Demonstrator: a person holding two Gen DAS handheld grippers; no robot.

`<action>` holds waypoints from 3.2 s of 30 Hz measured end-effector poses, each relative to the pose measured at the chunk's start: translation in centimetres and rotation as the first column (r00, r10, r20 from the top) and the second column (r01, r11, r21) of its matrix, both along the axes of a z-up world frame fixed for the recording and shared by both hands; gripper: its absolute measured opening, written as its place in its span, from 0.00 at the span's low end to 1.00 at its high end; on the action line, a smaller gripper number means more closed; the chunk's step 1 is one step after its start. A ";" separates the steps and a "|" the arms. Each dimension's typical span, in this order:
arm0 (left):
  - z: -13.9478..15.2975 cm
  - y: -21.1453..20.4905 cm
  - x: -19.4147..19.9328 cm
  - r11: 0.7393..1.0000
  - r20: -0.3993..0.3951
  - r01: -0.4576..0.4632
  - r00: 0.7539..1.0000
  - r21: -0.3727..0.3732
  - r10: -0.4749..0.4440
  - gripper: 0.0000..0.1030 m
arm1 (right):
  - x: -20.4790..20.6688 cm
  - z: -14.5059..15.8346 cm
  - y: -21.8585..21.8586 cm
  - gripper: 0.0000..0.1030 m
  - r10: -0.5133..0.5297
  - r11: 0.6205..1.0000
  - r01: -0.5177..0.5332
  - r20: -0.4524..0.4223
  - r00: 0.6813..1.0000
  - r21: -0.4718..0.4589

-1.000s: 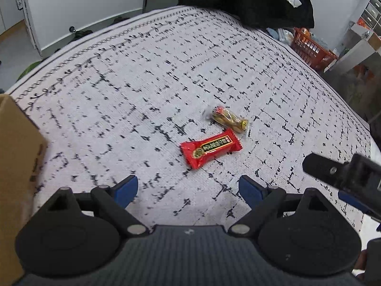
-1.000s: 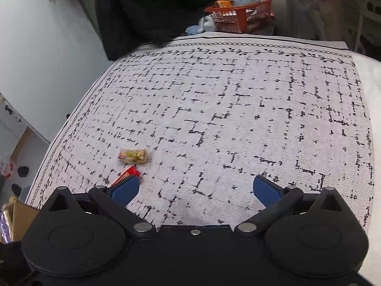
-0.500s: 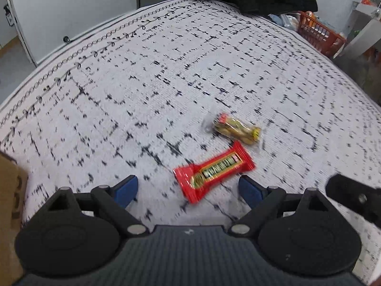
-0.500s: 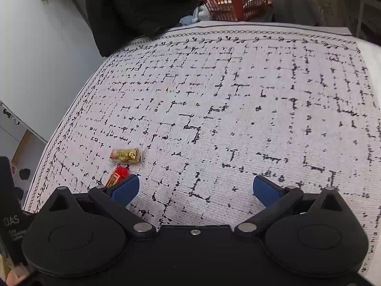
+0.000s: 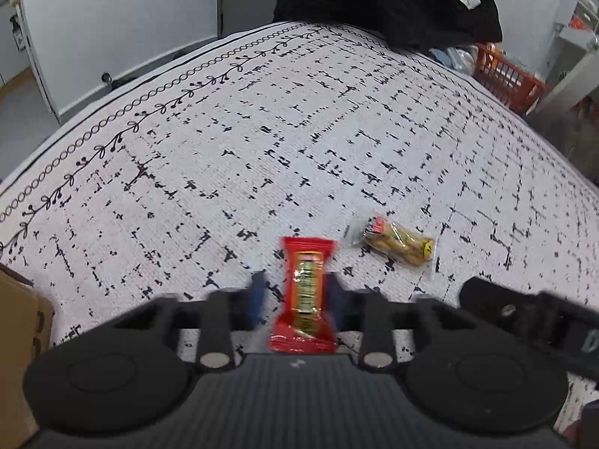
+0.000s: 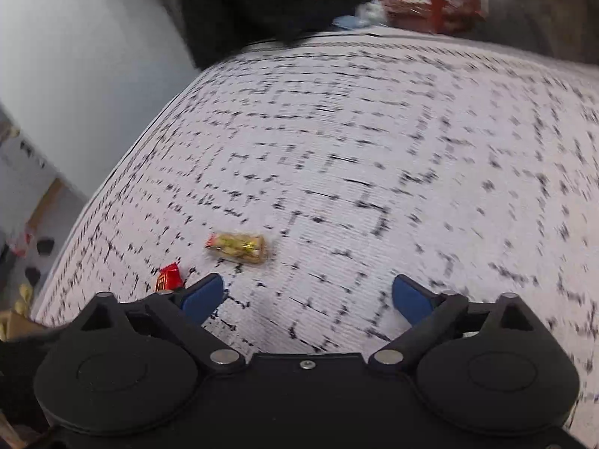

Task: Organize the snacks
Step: 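Grasp the red candy bar with the left tool while the right tool grasps the gold candy, then carry both candies over the cardboard box and open both tools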

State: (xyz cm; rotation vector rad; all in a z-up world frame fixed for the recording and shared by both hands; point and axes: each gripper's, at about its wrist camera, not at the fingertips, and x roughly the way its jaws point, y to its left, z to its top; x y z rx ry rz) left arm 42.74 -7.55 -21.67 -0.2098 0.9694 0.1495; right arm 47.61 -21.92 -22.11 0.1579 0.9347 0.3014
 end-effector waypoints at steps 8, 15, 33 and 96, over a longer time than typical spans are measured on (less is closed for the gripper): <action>0.7 2.7 -0.5 0.996 -0.002 -0.051 0.999 -0.074 0.051 0.19 | 0.4 0.0 2.9 0.78 0.116 0.988 -0.110 0.053 0.992 -0.106; 1.7 5.4 -1.1 0.990 0.010 -0.097 0.995 -0.100 0.098 0.19 | 0.8 -0.7 5.3 0.76 0.185 0.958 -0.159 0.089 0.979 -0.240; 1.8 7.4 -1.2 0.979 -0.003 -0.130 0.991 -0.159 0.131 0.19 | 2.7 -1.9 6.8 0.67 0.220 0.936 -0.166 0.147 0.964 -0.311; 14.8 18.9 -19.4 0.948 0.162 -0.281 0.939 -0.151 0.304 0.19 | -14.7 12.9 17.9 0.19 0.403 0.915 -0.381 0.332 0.853 -0.132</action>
